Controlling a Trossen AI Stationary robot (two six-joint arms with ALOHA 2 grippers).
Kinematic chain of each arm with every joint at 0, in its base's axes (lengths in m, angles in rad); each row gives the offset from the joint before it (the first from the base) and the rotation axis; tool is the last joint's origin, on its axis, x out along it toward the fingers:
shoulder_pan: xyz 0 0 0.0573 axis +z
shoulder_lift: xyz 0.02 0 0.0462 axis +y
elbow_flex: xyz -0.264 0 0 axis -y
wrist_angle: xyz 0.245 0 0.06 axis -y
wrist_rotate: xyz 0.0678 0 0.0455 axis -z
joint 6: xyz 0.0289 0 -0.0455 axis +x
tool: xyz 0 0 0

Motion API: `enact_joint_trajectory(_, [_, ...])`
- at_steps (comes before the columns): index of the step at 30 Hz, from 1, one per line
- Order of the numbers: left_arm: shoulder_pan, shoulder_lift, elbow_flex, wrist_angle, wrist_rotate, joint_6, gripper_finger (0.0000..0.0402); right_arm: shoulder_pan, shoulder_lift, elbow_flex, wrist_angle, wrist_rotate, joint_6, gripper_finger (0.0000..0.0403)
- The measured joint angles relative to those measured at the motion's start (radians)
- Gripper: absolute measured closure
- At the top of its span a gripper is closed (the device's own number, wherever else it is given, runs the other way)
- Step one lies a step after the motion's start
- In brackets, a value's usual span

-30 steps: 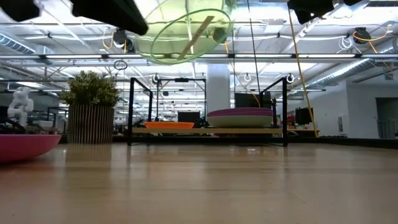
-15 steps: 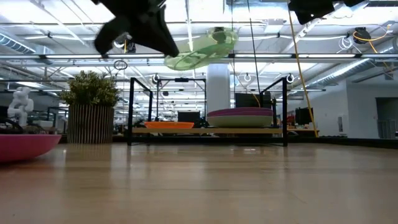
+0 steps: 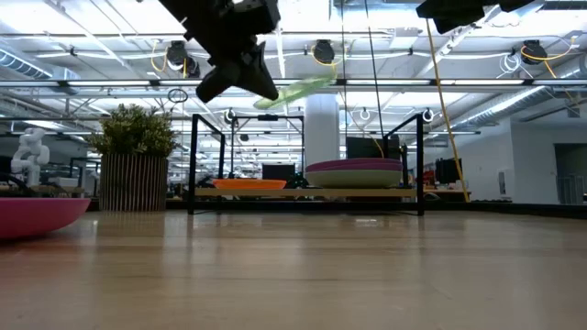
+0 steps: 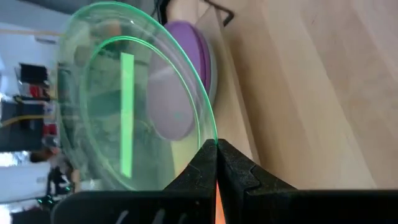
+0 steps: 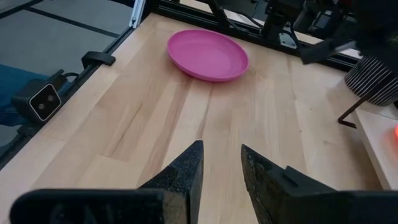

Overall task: Place and stack plates onto a shelf
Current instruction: Stack the transparent green plate on top of the transparent orange plate

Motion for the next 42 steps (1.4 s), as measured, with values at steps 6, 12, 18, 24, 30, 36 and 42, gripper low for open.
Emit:
enact_joint_trajectory(6, [0.1,0.0,0.0,-0.041,0.048,-0.04,0.0399,0.0,0.0,0.0,-0.002,0.0,-0.014,0.0312])
enact_joint_trajectory(12, [0.234,0.0,0.0,-0.084,0.1,-0.102,0.0399,0.0,0.0,0.0,-0.002,0.0,-0.024,0.0312])
enact_joint_trajectory(18, [0.344,0.007,0.0,-0.113,0.186,-0.159,0.0399,0.0,0.0,0.0,-0.002,0.0,-0.025,0.0312])
enact_joint_trajectory(24, [0.401,0.016,0.0,-0.13,0.243,-0.212,0.0399,0.0,0.0,0.0,-0.002,0.0,-0.025,0.0312])
enact_joint_trajectory(30, [0.435,0.046,0.0,-0.137,0.287,-0.232,0.0399,0.0,0.0,0.0,-0.002,0.0,-0.021,0.0312])
enact_joint_trajectory(36, [0.428,0.089,0.001,-0.096,0.291,-0.217,0.0399,0.0,0.0,0.0,-0.005,0.001,-0.018,0.0312])
enact_joint_trajectory(42, [0.44,0.118,0.0,-0.076,0.281,-0.2,0.0398,0.0,0.0,0.0,-0.005,0.0,-0.017,0.0312])
